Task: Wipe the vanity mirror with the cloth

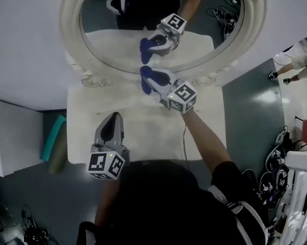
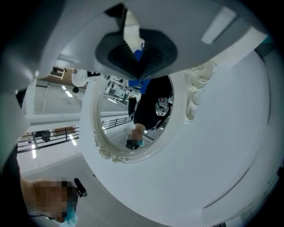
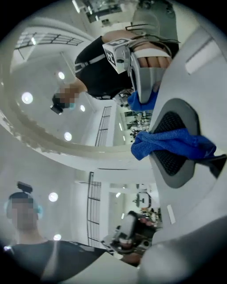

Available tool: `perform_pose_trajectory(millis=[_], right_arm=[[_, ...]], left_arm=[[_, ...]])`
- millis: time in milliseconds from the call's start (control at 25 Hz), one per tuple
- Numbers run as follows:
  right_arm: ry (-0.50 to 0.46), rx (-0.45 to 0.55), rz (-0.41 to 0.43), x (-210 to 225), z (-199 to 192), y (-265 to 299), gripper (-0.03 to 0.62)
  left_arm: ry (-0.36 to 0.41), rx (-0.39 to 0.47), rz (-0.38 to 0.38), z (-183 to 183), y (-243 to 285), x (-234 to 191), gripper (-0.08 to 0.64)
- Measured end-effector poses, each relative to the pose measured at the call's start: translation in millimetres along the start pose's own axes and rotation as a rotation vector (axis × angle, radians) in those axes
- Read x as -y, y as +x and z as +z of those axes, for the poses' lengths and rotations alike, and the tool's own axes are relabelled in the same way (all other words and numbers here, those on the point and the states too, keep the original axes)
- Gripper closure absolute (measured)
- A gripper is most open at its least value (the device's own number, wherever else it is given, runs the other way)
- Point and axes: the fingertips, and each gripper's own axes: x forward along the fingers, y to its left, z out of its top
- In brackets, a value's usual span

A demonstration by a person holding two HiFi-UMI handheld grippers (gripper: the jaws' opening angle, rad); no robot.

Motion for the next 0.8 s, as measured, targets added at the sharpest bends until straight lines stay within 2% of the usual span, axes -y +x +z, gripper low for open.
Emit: perform_pose_trajectory(millis=[160, 320, 440, 560, 800], right_arm=[[0.136, 0.201, -0.075, -12.5, 58.5, -37.2, 0.526], [0.177, 0.295, -0.169, -32.3, 87.1, -71.5, 0.526], [0.19, 0.328, -0.306, -30.1, 92.8, -104.0, 0.526], [0.191, 0.317, -0.441, -27.6, 88.7, -132.3, 0.526], [0.212, 0.256, -0.563, -31.7, 72.4, -159.8, 0.526]], left_arm=[[-0.002, 0.011, -0.041, 6.0, 14.9, 7.3, 0.549], [0.038, 0.019, -0.073, 13.9, 23.7, 13.2, 0.549], [0.064, 0.016, -0.089, 12.8, 35.0, 21.4, 0.549], [0.083, 0.009, -0.112, 10.7, 43.0, 30.7, 0.549], [0.103, 0.013, -0.162, 12.0, 51.9, 47.2, 0.549]])
